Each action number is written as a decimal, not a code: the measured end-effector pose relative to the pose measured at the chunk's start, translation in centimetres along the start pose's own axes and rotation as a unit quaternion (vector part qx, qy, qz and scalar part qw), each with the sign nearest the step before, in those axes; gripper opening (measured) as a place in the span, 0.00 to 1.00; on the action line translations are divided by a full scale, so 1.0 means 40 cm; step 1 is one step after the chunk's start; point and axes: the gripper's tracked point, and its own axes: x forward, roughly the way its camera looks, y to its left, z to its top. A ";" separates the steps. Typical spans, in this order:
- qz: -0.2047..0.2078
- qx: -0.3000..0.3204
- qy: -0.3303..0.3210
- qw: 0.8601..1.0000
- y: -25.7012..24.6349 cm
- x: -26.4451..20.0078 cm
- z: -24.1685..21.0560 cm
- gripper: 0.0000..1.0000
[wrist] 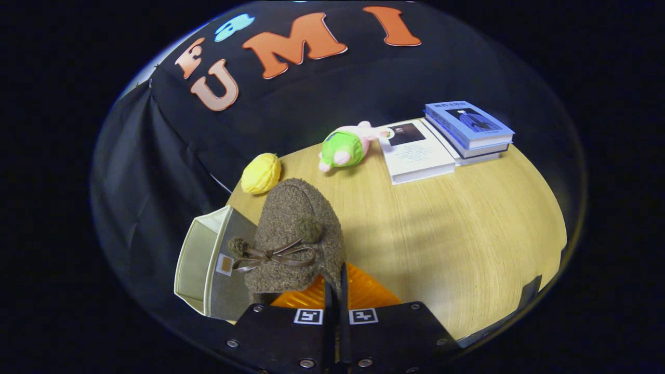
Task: Open the storage box then place both shoes into the box .Put the left shoe in first, then the right shoe, with the right side of both shoes facing outward in a uniform manner.
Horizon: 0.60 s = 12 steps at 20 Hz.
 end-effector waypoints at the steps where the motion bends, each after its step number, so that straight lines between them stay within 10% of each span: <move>1: 0.011 -0.006 0.002 1.000 0.037 -0.002 0.002 0.04; 12: 0.096 -0.044 0.016 0.994 0.415 0.003 -0.009 0.04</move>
